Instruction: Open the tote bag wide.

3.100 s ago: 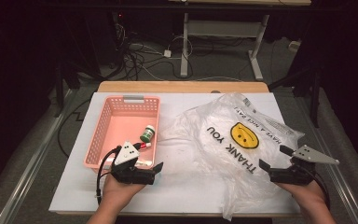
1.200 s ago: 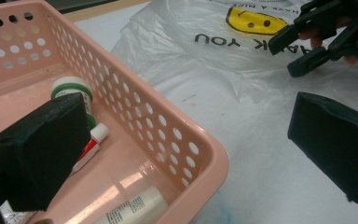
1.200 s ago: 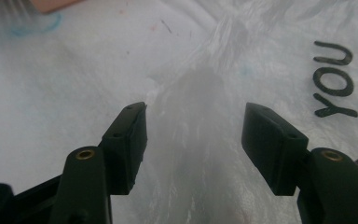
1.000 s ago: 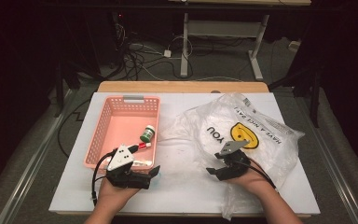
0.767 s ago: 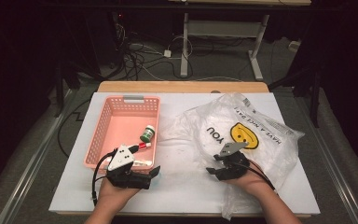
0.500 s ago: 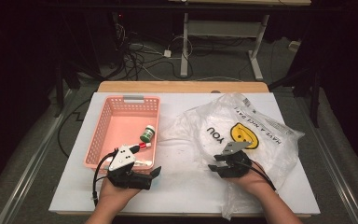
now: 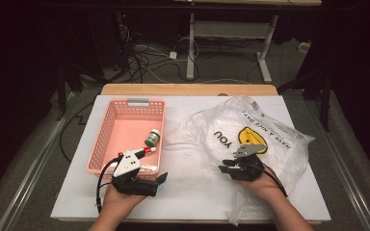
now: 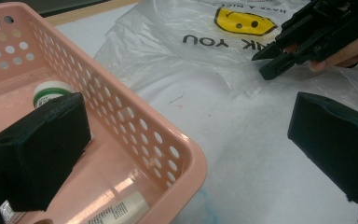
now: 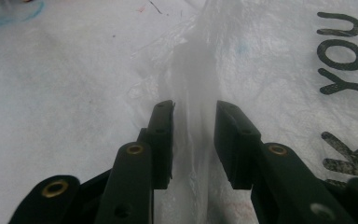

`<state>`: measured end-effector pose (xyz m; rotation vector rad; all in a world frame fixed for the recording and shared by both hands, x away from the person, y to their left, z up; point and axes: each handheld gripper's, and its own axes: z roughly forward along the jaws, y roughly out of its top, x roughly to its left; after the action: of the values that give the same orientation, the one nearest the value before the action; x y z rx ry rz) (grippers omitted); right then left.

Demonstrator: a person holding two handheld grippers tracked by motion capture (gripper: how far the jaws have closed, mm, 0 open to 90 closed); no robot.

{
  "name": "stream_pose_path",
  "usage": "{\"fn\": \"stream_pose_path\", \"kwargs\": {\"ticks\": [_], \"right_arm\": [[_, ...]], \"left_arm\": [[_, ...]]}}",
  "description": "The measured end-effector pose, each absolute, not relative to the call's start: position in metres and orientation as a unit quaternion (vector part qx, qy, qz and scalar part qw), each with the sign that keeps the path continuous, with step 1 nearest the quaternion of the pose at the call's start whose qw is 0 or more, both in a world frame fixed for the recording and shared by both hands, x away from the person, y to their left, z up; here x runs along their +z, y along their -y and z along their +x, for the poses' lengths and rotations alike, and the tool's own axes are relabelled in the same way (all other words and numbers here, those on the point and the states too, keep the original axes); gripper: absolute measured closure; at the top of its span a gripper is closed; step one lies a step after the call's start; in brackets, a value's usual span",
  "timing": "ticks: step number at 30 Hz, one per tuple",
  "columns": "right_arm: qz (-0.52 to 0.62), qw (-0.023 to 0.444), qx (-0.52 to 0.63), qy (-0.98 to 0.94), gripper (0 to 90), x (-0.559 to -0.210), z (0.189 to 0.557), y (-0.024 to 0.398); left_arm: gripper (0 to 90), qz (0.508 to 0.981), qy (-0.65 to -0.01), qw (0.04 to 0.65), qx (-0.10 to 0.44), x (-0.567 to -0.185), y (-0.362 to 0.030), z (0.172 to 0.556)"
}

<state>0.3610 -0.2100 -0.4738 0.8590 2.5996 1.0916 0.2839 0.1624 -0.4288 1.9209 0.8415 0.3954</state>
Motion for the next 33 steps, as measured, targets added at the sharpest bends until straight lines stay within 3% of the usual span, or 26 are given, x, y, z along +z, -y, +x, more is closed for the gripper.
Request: {"fn": "stream_pose_path", "kwargs": {"ticks": [15, 20, 23, 33], "right_arm": [[0.301, 0.102, 0.376, -0.87, 68.7, -0.471, 0.363, 0.218], [0.299, 0.104, 0.364, -0.876, 76.5, -0.475, 0.364, 0.217], [0.292, 0.121, 0.363, -0.877, 89.4, -0.476, 0.362, 0.217], [0.297, 0.153, 0.415, -0.846, 90.0, -0.461, 0.358, 0.224]], "left_arm": [[0.0, 0.788, -0.346, 0.483, 0.161, -0.429, -0.163, 0.284], [0.0, 0.789, -0.346, 0.482, 0.161, -0.429, -0.162, 0.284], [0.0, 0.788, -0.346, 0.483, 0.16, -0.429, -0.163, 0.284], [0.0, 0.789, -0.346, 0.483, 0.159, -0.43, -0.163, 0.284]]}}
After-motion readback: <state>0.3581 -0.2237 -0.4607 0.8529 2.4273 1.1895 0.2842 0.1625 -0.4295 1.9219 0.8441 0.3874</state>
